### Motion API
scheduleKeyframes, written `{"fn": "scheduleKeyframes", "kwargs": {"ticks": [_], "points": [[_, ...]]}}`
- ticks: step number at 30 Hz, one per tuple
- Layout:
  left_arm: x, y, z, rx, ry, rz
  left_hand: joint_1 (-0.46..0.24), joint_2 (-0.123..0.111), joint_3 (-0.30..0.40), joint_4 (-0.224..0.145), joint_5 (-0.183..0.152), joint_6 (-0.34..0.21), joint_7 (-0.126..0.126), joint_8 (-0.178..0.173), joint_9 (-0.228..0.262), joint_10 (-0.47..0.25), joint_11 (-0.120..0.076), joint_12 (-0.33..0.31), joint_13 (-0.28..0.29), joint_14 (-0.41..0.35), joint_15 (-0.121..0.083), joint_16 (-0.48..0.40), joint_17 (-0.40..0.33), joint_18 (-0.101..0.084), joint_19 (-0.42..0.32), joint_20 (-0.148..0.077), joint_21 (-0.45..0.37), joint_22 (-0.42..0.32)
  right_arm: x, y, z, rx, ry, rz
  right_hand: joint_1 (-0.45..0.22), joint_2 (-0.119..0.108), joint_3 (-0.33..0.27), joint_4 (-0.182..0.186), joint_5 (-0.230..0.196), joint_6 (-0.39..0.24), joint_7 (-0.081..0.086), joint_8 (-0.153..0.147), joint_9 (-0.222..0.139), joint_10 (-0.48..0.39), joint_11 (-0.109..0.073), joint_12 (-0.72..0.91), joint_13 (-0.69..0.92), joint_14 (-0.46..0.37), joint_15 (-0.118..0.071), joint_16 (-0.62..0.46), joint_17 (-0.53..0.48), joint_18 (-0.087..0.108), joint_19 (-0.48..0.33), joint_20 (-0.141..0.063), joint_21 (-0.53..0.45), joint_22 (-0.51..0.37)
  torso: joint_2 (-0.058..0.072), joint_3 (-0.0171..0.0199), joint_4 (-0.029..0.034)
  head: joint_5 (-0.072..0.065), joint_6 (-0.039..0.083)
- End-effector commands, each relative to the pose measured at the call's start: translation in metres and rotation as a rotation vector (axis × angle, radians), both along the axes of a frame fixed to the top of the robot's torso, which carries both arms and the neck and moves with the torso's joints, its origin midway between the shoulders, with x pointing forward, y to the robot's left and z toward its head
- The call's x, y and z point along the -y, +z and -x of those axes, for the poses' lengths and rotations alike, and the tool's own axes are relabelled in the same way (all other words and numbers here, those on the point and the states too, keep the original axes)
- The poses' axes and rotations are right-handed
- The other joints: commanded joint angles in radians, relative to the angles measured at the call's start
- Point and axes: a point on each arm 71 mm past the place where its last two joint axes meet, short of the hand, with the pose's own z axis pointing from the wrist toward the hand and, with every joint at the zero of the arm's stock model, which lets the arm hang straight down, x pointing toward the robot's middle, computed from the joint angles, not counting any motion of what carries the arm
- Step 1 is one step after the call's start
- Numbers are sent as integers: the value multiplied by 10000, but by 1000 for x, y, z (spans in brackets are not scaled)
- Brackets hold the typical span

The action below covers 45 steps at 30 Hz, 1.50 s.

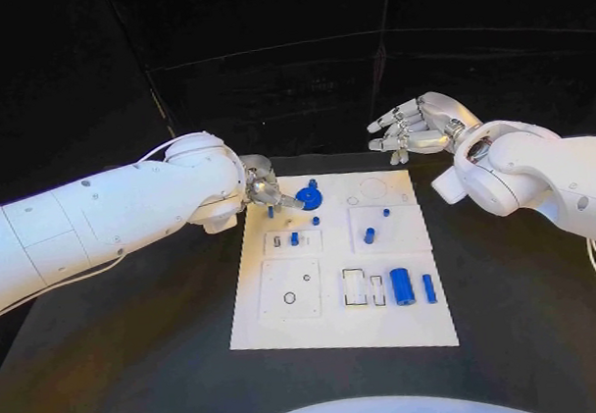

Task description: Assemble the parts on the task board

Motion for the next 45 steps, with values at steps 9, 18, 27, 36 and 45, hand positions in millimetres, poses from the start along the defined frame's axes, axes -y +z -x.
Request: {"fn": "scheduleKeyframes", "kwargs": {"ticks": [9,18,27,36,45], "points": [[-16,2,-31,-509,377,-725,562,56,-390,-80,-20,-86,135,-417,-569,-77,136,-28,-89,1053,185,31,2634,-76,-14,201,-73,-10,-3,1,-1,32,171,-3,-97,38,-26,102,120,-90,0,76,16,-110,0,-37,-54,-66,2,47,-41,33,-44,6,-60,-22,37,-18,-28,37,104],[-15,-7,-44,-841,489,-1031,614,152,-491,-27,-17,-41,149,-471,-691,-108,151,-43,-130,1053,201,31,2634,-71,-22,222,-89,-25,-5,1,-1,21,207,-9,-86,55,-32,120,160,-96,-1,94,18,-111,-3,-38,-78,-67,1,57,-58,35,-38,7,-68,-26,38,-14,-39,94,91],[-15,-19,-49,-1220,550,-1356,693,221,-555,-19,-14,51,137,-472,-765,-113,145,-34,-137,1053,201,31,2634,-73,-17,229,-77,-2,-6,1,-1,15,239,-15,-73,65,-32,125,178,-100,-2,103,18,-110,-6,-38,-90,-66,-1,63,-67,36,-33,7,-72,-28,36,-19,-39,127,65],[-11,-25,-51,-1461,469,-1522,795,302,-612,-32,-10,131,124,-476,-842,-129,136,-39,-161,1053,196,31,2634,-71,-19,230,-79,1,-8,1,-1,9,268,-20,-59,77,-29,129,190,-103,-3,112,19,-107,-8,-37,-101,-65,-3,68,-75,38,-29,6,-74,-30,33,-22,-39,144,36],[-9,-28,-51,-1628,416,-1617,1109,526,-683,-161,8,246,110,-509,-1022,-128,123,-12,-168,1053,184,31,2634,-75,-13,223,-65,34,-8,0,-1,6,283,-23,-37,97,-23,134,205,-107,-4,124,20,-103,-11,-36,-117,-62,-6,77,-87,39,-22,5,-77,-31,31,-16,-34,123,10]]}}
